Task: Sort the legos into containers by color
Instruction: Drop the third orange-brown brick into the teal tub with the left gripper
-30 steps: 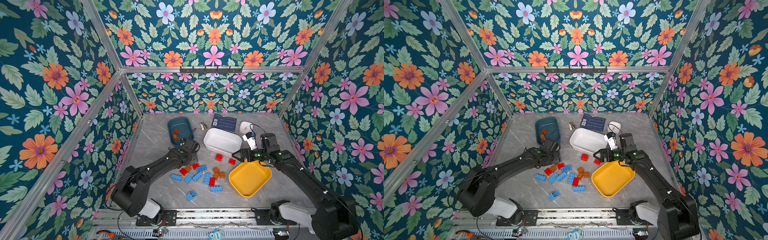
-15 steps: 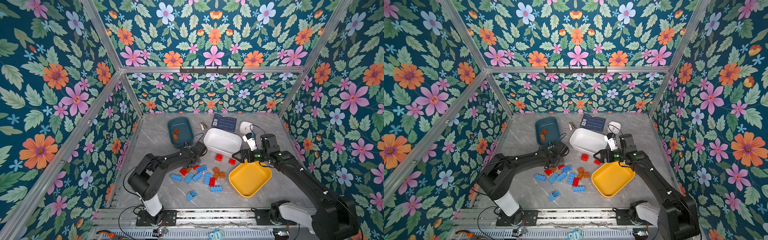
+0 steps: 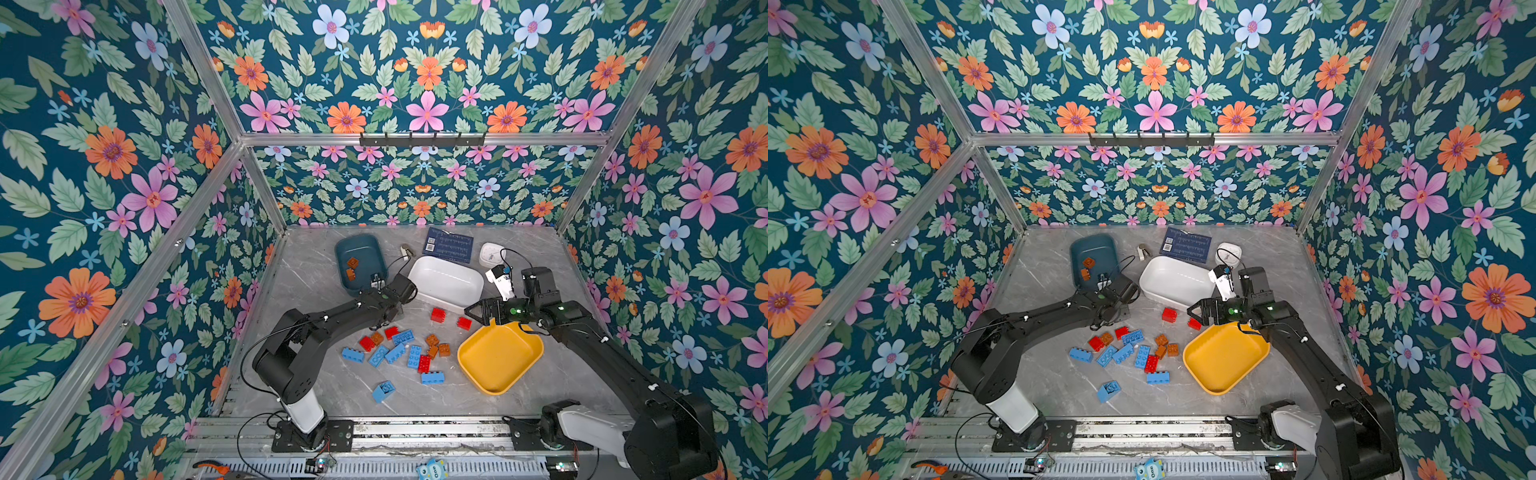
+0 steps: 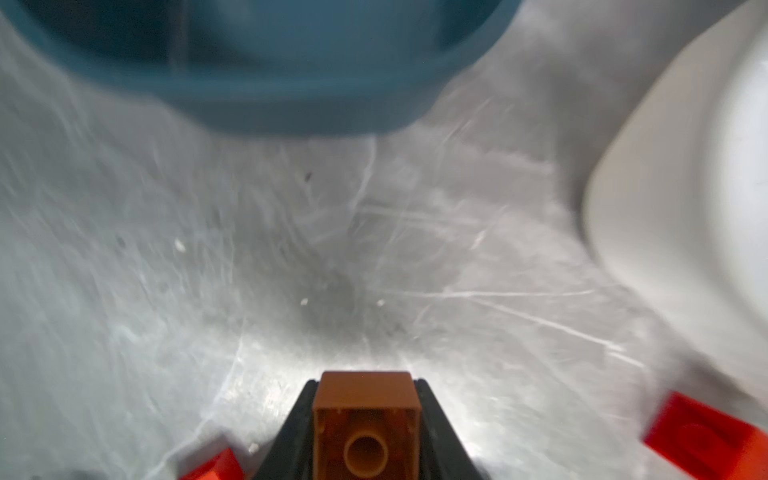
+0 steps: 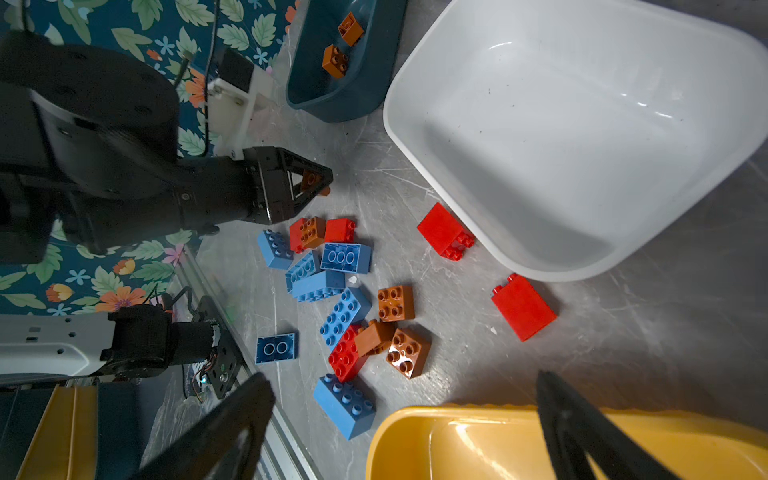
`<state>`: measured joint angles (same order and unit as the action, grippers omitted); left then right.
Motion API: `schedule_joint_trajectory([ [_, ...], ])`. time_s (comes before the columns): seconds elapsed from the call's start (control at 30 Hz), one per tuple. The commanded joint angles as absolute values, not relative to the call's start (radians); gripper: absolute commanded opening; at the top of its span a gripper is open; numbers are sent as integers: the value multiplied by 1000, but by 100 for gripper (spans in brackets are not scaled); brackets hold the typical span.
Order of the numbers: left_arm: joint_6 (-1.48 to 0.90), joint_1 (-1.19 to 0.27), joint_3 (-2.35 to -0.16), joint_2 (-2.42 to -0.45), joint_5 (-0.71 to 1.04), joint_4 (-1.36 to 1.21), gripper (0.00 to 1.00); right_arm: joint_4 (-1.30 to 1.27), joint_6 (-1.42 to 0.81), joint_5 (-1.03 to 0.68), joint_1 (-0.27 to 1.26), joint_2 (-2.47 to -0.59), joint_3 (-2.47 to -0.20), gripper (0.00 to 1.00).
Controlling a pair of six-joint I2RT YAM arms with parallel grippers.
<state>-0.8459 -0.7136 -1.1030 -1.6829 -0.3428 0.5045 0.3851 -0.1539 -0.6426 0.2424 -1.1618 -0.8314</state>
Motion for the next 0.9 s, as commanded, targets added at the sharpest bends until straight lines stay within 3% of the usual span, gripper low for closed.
schedule_joint_trajectory([
  [0.0,-690,-690,-1176,-1674,-413,570,27,384,-148,-641,243,-1156,-843,99],
  [0.4,-376,-421,-1475,-1856,-350,525,26,289,-232,-754,243,-1156,-866,99],
  [0.7,-342,-335,-1583,-2031,-221,471,28,254,-259,-777,244,-1176,-893,99],
  [0.87,-333,-324,-1600,-2095,-237,460,31,252,-262,-773,243,-1178,-894,99],
])
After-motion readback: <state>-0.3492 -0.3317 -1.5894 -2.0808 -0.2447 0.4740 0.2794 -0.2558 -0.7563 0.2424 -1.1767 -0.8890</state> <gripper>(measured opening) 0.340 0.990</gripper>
